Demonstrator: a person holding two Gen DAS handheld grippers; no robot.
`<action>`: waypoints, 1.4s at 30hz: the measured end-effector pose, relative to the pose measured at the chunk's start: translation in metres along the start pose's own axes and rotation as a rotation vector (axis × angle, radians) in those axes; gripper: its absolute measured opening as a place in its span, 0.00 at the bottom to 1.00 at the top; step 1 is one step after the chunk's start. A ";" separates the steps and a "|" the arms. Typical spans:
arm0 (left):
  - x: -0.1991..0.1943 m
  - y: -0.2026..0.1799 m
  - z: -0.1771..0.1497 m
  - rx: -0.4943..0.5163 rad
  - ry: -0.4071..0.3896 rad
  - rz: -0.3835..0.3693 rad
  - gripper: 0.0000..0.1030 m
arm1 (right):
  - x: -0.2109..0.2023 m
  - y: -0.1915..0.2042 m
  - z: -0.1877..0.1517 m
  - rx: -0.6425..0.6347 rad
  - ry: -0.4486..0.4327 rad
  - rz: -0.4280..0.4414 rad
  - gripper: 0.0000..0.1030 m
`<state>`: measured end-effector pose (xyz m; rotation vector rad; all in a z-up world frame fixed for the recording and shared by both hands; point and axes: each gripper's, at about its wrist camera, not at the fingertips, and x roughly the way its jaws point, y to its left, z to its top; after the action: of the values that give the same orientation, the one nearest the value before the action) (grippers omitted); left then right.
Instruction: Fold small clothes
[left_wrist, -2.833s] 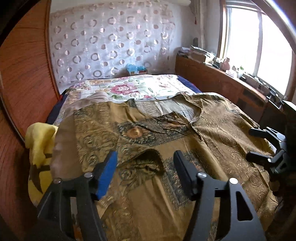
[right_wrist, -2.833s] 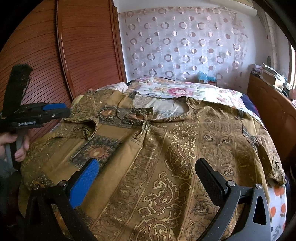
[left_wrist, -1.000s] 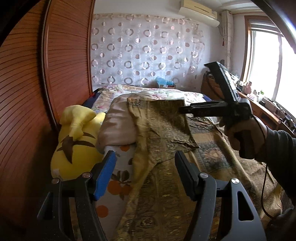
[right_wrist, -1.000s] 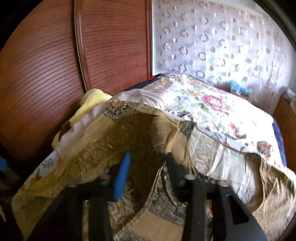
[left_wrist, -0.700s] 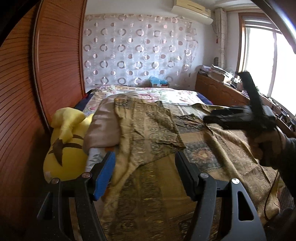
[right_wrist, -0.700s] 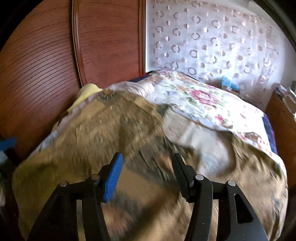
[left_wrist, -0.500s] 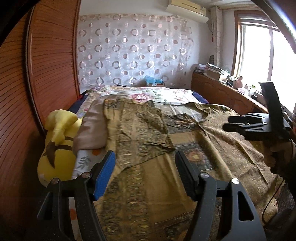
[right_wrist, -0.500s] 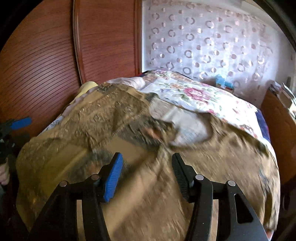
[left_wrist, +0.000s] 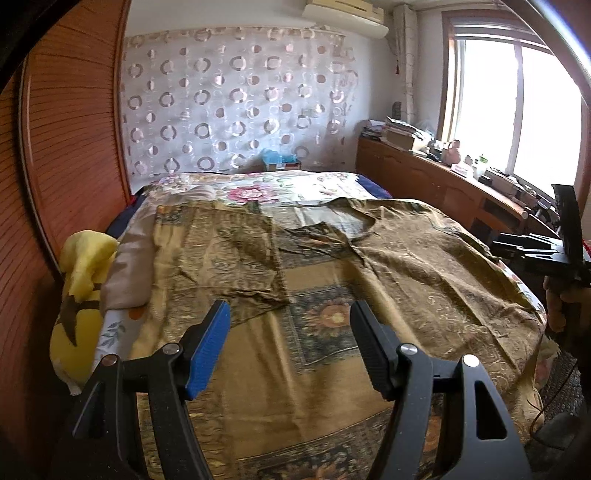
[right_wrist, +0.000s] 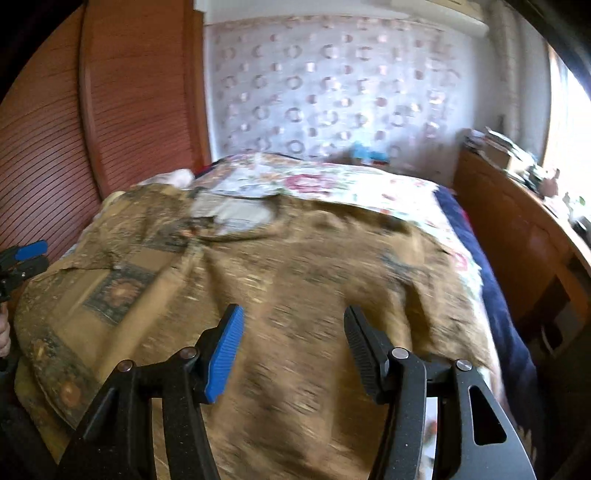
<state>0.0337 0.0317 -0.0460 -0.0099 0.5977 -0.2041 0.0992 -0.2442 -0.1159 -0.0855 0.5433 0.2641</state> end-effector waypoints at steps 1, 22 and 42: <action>0.001 -0.003 0.001 0.003 0.001 -0.006 0.66 | -0.003 -0.008 -0.005 0.020 0.005 -0.014 0.64; 0.095 -0.065 0.023 0.137 0.162 -0.104 0.67 | -0.002 -0.075 -0.028 0.115 0.157 -0.129 0.65; 0.144 -0.085 0.018 0.215 0.331 -0.121 0.80 | 0.050 -0.102 -0.023 0.241 0.250 -0.035 0.62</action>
<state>0.1439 -0.0807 -0.1057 0.1991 0.9035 -0.3908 0.1561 -0.3347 -0.1606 0.1069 0.8178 0.1523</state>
